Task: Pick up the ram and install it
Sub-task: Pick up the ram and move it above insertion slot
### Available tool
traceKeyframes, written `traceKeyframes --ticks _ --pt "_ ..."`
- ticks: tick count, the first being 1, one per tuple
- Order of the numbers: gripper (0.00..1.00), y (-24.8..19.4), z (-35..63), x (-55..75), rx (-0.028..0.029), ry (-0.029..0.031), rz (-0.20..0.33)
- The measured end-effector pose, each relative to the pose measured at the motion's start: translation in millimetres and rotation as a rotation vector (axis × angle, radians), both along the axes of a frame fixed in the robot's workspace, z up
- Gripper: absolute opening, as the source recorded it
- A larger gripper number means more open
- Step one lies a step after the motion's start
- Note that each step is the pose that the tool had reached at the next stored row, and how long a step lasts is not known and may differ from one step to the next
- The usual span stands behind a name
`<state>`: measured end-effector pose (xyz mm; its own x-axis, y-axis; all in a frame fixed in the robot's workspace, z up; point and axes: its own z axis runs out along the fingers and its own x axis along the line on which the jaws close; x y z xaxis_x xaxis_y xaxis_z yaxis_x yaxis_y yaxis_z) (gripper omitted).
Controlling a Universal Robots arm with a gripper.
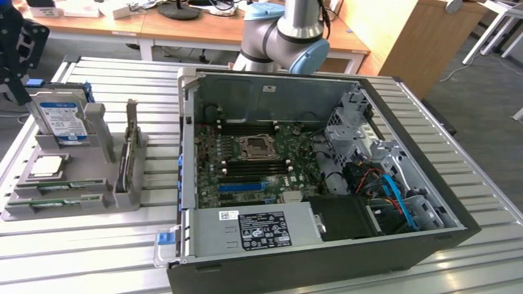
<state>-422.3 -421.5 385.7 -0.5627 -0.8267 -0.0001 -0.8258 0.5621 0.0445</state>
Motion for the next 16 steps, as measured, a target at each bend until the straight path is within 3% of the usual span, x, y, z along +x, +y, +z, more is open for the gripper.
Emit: traceKeyframes --ticks 16 --pt "0.11 0.0 -0.8 0.0 -0.0001 0.0004 0.286"
